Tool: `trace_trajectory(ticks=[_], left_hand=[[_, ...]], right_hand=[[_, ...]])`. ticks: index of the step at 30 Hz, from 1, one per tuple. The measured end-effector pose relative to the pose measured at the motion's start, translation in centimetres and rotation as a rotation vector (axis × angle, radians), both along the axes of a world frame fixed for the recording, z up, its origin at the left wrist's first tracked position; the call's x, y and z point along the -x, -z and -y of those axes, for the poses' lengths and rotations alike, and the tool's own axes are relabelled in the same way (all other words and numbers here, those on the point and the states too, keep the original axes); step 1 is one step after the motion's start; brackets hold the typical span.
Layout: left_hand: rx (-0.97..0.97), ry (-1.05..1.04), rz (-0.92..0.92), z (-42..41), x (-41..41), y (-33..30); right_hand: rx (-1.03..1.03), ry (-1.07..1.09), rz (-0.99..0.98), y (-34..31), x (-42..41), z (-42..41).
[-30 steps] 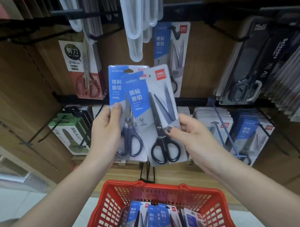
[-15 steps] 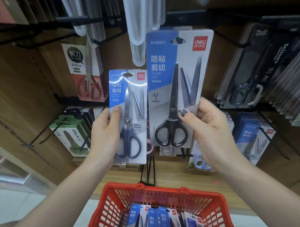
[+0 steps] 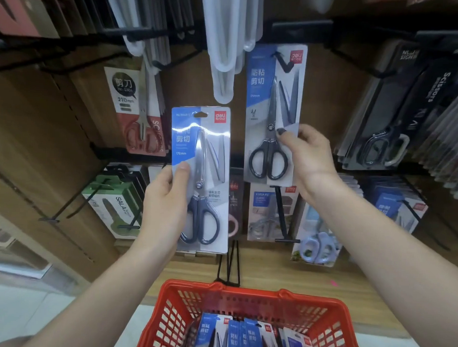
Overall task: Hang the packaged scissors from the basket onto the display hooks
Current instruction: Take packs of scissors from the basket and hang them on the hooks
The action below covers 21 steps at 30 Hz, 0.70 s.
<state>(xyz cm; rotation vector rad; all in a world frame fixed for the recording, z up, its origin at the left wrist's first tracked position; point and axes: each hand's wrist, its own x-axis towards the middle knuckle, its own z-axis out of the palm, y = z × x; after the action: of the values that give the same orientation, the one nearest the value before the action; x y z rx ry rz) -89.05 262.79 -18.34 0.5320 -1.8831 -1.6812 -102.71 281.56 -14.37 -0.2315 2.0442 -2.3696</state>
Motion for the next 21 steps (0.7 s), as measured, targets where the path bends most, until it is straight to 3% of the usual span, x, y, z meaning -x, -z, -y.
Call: trace_trajectory(ticks=[7, 9, 12, 14, 16, 19, 21], left_hand=[[-0.015, 0.072, -0.015, -0.4, -0.6, 0.1], [-0.006, 0.080, -0.017, -0.7, -0.7, 0.1], [-0.009, 0.080, -0.012, -0.8, -0.8, 0.0], [-0.018, 0.093, -0.002, -1.0, -0.9, -0.1], [-0.014, 0.122, -0.001, -1.2, -0.9, -0.1], [0.017, 0.185, -0.014, -2.0, -0.8, -0.1], [0.042, 0.219, -0.045, -2.6, -1.0, -0.2]], right_hand=[[-0.023, -0.021, 0.064, 0.8, 3.1, 1.2], [-0.149, -0.022, 0.079, 0.7, 3.1, 1.1], [-0.509, 0.128, -0.058, 0.7, 1.9, 0.9], [-0.542, 0.199, -0.146, 0.8, -0.1, 0.7], [-0.417, 0.058, -0.122, 1.2, -2.6, 0.4], [-0.167, -0.356, 0.068, 1.5, -6.4, 0.2], [-0.193, -0.496, -0.001, 2.0, -7.9, 0.2]])
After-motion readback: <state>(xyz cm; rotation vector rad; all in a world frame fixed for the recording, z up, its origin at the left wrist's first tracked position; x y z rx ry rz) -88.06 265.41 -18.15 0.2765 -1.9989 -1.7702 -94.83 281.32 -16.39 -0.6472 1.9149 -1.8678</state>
